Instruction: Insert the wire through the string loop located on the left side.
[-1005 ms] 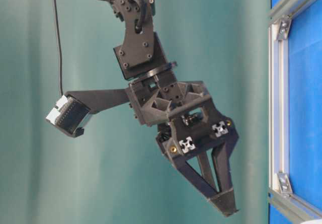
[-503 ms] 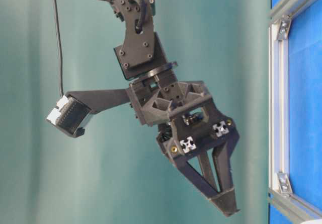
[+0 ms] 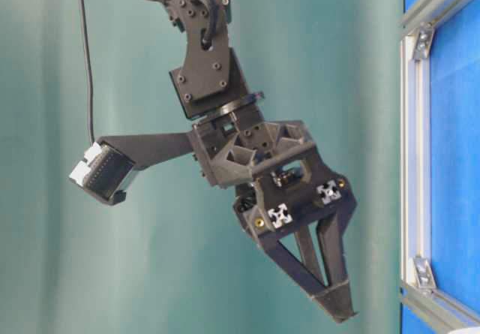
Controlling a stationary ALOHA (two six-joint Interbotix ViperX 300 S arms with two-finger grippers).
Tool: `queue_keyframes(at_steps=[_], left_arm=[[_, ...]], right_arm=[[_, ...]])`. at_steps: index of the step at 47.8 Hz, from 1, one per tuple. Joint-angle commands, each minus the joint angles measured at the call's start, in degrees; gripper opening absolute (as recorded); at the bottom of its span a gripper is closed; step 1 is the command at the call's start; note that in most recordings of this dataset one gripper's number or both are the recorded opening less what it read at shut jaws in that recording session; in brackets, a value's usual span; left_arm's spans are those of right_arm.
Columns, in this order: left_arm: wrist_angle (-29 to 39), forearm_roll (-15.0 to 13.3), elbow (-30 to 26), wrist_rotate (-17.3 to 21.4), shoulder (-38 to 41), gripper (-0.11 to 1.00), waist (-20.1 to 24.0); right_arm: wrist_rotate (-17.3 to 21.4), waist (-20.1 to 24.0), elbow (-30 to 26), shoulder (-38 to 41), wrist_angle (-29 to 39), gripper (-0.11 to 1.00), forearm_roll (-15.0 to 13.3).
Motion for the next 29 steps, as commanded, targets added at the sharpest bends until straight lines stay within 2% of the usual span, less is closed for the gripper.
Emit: queue_keyframes(at_steps=[1,29], left_arm=[[-0.44,0.18,-0.62,0.09,0.35,0.85,-0.09],[-0.62,0.18,-0.62,0.09,0.35,0.85,-0.09]], right_arm=[[0.09,-0.18,-0.88,-2.2,-0.26,0.97,0.18],[0.44,-0.18,-0.79,-2.2,-0.26,0.97,0.18]])
